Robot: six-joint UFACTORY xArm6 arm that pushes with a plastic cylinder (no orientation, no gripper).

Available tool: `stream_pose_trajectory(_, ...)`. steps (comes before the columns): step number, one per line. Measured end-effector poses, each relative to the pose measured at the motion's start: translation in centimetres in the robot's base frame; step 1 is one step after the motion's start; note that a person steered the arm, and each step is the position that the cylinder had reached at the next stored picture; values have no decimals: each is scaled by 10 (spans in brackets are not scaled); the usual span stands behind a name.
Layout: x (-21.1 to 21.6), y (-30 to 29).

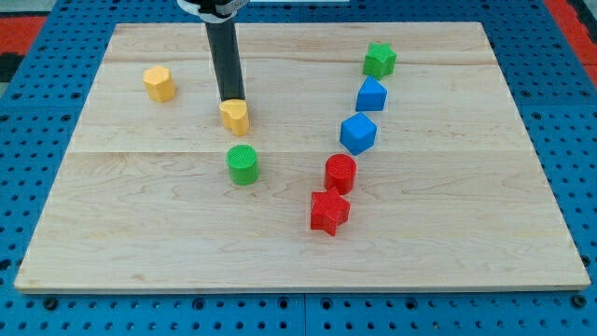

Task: Push the yellow hexagon up and right

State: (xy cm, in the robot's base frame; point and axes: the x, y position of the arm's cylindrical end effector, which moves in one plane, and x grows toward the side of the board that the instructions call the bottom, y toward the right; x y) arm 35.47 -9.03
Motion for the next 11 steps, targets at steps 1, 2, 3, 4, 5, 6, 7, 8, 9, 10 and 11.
stream_pose_trajectory(1, -7, -44)
stream_pose_trajectory(2, -6, -61)
stream_pose_trajectory(3, 17, -70)
stream_pose_trajectory(4, 24, -112)
stream_pose_trajectory(5, 14, -134)
stream_pose_trajectory(6, -12, -140)
stream_pose_trajectory(7, -15, -144)
stream_pose_trajectory(8, -18, -108)
stream_pose_trajectory(9, -27, -80)
stream_pose_trajectory(10, -39, -68)
stream_pose_trajectory(11, -42, -47)
